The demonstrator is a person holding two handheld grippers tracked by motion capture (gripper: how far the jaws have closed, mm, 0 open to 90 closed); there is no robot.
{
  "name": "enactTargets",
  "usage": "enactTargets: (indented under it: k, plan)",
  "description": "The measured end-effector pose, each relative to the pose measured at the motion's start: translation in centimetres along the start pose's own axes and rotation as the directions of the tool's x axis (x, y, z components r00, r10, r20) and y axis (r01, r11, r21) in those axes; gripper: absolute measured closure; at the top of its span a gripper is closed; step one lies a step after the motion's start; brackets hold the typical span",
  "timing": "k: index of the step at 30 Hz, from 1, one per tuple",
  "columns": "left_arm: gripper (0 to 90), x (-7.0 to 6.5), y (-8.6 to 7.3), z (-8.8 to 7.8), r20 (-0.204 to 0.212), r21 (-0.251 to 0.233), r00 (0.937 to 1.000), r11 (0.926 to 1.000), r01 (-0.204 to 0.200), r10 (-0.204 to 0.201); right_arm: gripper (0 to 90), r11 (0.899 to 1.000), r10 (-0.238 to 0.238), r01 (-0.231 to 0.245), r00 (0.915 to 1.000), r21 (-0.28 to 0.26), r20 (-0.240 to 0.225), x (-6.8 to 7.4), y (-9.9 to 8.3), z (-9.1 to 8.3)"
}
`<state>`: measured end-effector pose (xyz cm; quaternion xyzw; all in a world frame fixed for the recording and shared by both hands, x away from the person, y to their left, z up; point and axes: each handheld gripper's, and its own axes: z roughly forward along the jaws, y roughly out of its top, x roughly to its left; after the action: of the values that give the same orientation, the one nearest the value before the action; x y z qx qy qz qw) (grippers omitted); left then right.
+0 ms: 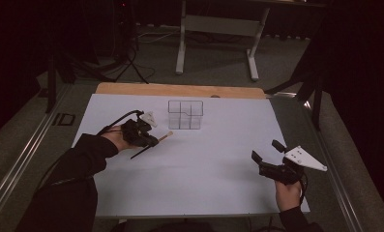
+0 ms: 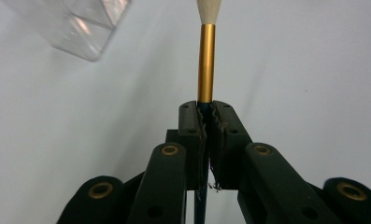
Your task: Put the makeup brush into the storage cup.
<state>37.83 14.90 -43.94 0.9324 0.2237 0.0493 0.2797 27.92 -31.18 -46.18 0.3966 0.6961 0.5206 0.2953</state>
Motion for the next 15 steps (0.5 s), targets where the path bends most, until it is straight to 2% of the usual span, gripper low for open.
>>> enactTargets:
  k: [2,3,4,5,6,7,9,10,11,12,13,15]
  plan:
    - [84.1,0.0,-0.1,-0.3,-0.013,-0.014,0.9999,0.9999,-0.006,0.006,11.9,1.0,-0.002,0.002,1.0,0.001,-0.001,0.0,0.0,0.0]
    - [84.1,0.0,-0.1,-0.8,-0.009,-0.032,0.9999,0.9994,0.014,-0.014,11.9,1.0,-0.001,0.001,1.0,-0.001,-0.009,0.0,0.0,0.0]
    - [84.4,-0.1,-0.1,-0.9,-0.021,-0.036,0.9998,0.9993,0.005,-0.006,11.9,1.0,-0.006,0.006,1.0,0.001,-0.008,0.0,0.0,0.1]
    - [84.4,-0.1,-0.2,-1.3,-0.011,-0.057,0.9997,0.9981,0.023,-0.023,11.9,1.0,-0.006,0.006,0.9999,0.001,-0.012,0.0,0.0,0.1]
    - [84.4,-0.1,-0.2,-1.3,-0.011,-0.057,0.9997,0.9981,0.023,-0.023,11.9,1.0,-0.006,0.006,0.9999,0.001,-0.012,0.0,0.0,0.1]
    - [84.4,-0.2,-0.2,-1.6,-0.034,-0.069,0.9992,0.9975,0.017,-0.019,11.9,1.0,-0.006,0.006,0.9999,0.001,-0.011,0.0,0.0,0.1]
    - [84.5,-0.2,-0.3,-1.9,-0.023,-0.082,0.9993,0.9962,0.029,-0.031,11.9,1.0,-0.008,0.008,0.9999,0.003,-0.01,0.0,0.0,0.1]
    - [84.5,-0.3,-0.3,-2.1,-0.041,-0.103,0.9984,0.9941,0.034,-0.038,11.9,1.0,-0.007,0.007,0.9999,0.004,-0.009,0.0,0.0,0.1]
    - [84.5,-0.4,-0.3,-2.3,-0.033,-0.13,0.9982,0.9905,0.045,-0.049,11.9,1.0,-0.003,0.003,1.0,0.003,-0.006,0.0,0.0,0.1]
    - [84.5,-0.4,-0.3,-2.3,-0.033,-0.13,0.9982,0.9905,0.045,-0.049,11.9,1.0,-0.001,0.001,1.0,0.003,-0.008,0.0,0.0,0.1]
    - [84.5,-0.4,-0.3,-2.4,-0.03,-0.145,0.9974,0.9876,0.061,-0.066,11.9,1.0,-0.001,0.001,1.0,0.003,-0.008,0.0,0.0,0.1]
    - [84.5,-0.6,-0.2,-2.5,-0.04,-0.163,0.9969,0.9847,0.061,-0.068,11.9,1.0,0.0,0.0,1.0,0.005,-0.007,0.0,0.0,0.1]
